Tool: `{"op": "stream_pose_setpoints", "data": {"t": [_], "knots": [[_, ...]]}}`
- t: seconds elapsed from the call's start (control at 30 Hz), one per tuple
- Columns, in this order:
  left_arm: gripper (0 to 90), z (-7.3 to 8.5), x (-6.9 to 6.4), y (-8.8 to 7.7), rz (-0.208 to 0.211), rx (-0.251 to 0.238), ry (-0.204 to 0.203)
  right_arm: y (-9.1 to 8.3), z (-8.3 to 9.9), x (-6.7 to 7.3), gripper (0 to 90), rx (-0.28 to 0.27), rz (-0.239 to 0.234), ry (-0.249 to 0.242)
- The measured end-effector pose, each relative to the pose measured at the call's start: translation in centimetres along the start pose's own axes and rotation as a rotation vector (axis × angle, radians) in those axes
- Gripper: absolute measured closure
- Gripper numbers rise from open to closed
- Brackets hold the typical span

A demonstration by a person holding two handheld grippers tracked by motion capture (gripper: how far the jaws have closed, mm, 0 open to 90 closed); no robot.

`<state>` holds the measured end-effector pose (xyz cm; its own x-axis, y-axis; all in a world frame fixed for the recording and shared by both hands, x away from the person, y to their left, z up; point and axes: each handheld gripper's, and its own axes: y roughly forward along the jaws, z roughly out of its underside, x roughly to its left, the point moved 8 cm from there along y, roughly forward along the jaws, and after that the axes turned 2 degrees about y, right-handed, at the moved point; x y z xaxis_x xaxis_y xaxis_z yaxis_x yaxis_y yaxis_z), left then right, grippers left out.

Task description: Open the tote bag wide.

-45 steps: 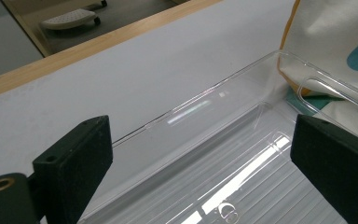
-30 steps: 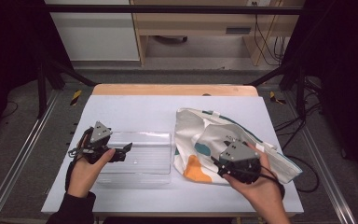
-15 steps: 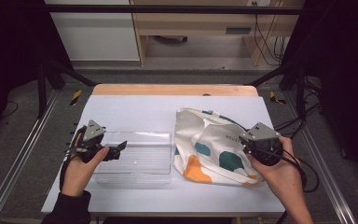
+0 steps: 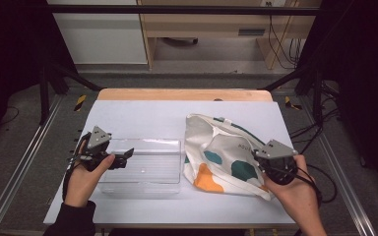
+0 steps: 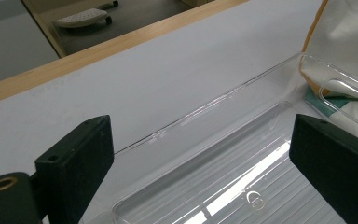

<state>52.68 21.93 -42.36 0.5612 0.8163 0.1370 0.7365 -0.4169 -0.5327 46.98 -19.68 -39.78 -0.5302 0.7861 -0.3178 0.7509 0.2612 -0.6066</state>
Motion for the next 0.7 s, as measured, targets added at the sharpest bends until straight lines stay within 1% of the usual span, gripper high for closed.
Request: {"op": "stream_pose_setpoints", "data": {"t": [0.03,0.07,0.1,0.13,0.17,0.2,0.23,0.27,0.3,0.47,0.5,0.53,0.57,0.6,0.63,0.67,0.7], "knots": [[6.5,0.0,0.0,0.0,0.002,0.002,0.002,0.0,0.0,0.0,88.1,0.000,0.000,0.000],[6.5,0.0,-0.1,0.0,0.003,0.002,0.002,-0.1,0.6,1.2,87.8,-0.004,-0.032,-0.008],[6.5,0.0,-0.1,0.0,0.003,0.002,0.002,-0.1,0.6,1.2,87.8,-0.004,-0.032,-0.008],[6.5,0.0,-0.2,0.1,0.006,0.003,0.005,0.1,1.1,2.2,87.4,-0.002,-0.056,-0.015],[6.5,0.0,-0.2,0.1,0.006,0.004,0.006,0.1,1.3,2.7,87.3,-0.001,-0.067,-0.016],[6.5,0.0,-0.2,0.1,0.006,0.004,0.006,0.1,1.3,2.7,87.3,-0.001,-0.067,-0.016],[6.5,0.0,-0.3,0.1,0.006,0.004,0.007,0.2,1.5,3.0,87.2,0.001,-0.072,-0.015],[6.5,0.0,-0.3,0.1,0.006,0.003,0.007,0.3,2.1,3.9,86.9,0.007,-0.095,-0.006],[6.5,0.0,-0.3,0.1,0.006,0.003,0.007,0.3,2.1,3.9,86.9,0.007,-0.095,-0.006],[6.5,0.1,-0.3,0.2,0.008,0.008,0.007,0.7,3.4,5.3,84.9,0.016,-0.129,0.005],[6.5,0.1,-0.3,0.2,0.009,0.008,0.008,0.8,3.6,5.5,82.0,0.014,-0.129,0.007],[6.5,0.1,-0.3,0.2,0.009,0.009,0.009,0.9,3.4,5.4,73.0,0.001,-0.108,0.003],[6.5,0.1,-0.3,0.2,0.009,0.009,0.009,0.9,3.4,5.4,73.0,0.001,-0.108,0.003],[6.5,0.1,-0.4,0.2,0.008,0.009,0.006,0.8,2.8,5.3,62.2,-0.031,-0.096,0.012],[6.5,0.1,-0.4,0.2,0.009,0.011,0.009,0.8,2.5,5.1,56.5,-0.044,-0.083,0.017],[6.5,0.1,-0.4,0.3,0.010,0.010,0.009,0.8,2.5,5.1,56.5,-0.044,-0.083,0.017],[6.5,0.1,-0.5,0.3,0.009,0.010,0.008,0.8,2.2,5.0,52.0,-0.051,-0.067,0.017]]}}
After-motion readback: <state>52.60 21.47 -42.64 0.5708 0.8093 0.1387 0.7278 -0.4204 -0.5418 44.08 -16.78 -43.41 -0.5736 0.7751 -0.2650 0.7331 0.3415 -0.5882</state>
